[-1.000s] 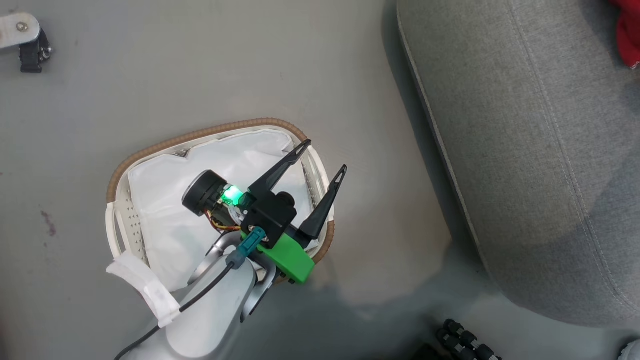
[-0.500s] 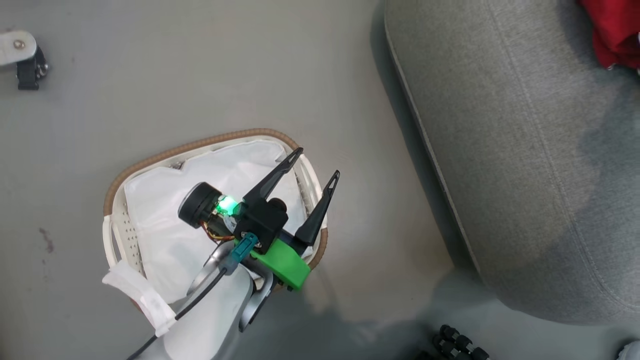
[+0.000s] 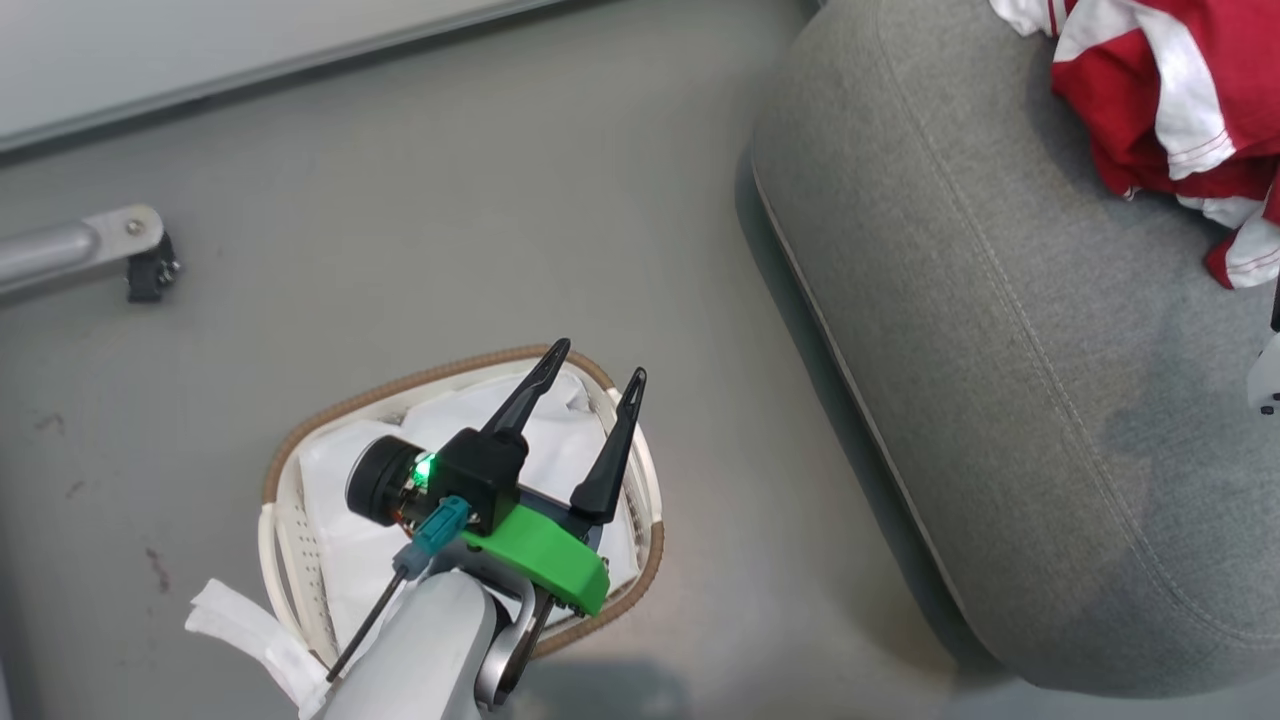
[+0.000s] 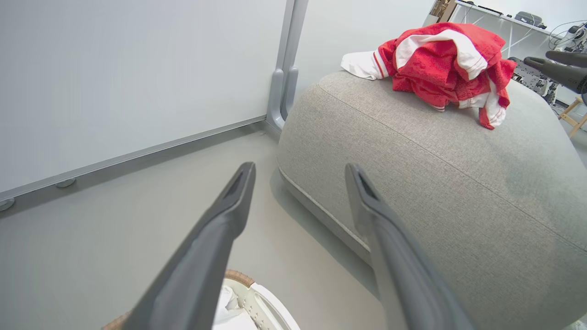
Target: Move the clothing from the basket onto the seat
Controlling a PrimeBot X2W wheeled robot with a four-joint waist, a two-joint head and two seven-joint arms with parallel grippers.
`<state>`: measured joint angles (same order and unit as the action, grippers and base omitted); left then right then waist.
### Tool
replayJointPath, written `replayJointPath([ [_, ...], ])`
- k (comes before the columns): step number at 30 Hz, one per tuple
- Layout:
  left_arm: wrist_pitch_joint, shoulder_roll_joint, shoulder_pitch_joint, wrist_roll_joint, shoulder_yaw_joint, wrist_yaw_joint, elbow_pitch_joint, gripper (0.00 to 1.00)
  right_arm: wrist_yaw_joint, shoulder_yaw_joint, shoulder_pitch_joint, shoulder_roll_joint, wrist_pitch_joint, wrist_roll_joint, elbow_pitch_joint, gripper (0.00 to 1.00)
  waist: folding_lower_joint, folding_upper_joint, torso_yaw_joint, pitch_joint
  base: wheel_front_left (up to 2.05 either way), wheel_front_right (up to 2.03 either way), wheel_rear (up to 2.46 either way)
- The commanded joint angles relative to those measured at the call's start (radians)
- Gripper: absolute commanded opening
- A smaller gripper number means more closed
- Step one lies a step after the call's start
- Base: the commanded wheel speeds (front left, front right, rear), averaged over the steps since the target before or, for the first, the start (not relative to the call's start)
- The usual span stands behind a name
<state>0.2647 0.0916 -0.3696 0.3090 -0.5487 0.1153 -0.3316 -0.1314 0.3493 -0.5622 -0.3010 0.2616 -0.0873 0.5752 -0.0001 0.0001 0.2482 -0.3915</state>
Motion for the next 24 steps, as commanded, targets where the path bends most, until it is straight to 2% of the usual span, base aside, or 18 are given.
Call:
replayJointPath([
  [1,-0.001,-0.008,0.023,0.011,0.018,-0.002,0.002,1.00,0.001,-0.007,0.019,-0.011,0.005,0.003,-0.009,1.00,0.0001,-0.0001,-0.034,0.092,0.00,0.00,0.00],
  [6,-0.001,-0.026,0.074,0.051,0.082,-0.008,-0.016,1.00,0.001,-0.040,0.001,0.003,0.005,0.003,-0.028,1.00,0.0001,-0.0001,-0.072,0.174,0.00,0.00,0.00],
  [13,-0.001,-0.032,0.134,0.045,0.182,-0.030,-0.025,1.00,0.001,-0.109,0.014,0.078,0.005,0.012,-0.036,1.00,0.0001,-0.0001,-0.143,0.267,0.00,0.00,0.00],
  [19,-0.001,-0.035,0.197,0.035,0.302,-0.052,-0.001,1.00,0.001,-0.181,0.054,0.144,0.005,0.040,-0.076,1.00,0.0001,-0.0001,-0.199,0.309,0.00,0.00,0.00],
  [24,-0.001,-0.037,0.250,0.023,0.390,-0.054,0.018,1.00,0.001,-0.233,0.117,0.205,0.005,0.059,-0.122,1.00,0.0001,-0.0001,-0.232,0.330,0.00,0.00,0.00],
])
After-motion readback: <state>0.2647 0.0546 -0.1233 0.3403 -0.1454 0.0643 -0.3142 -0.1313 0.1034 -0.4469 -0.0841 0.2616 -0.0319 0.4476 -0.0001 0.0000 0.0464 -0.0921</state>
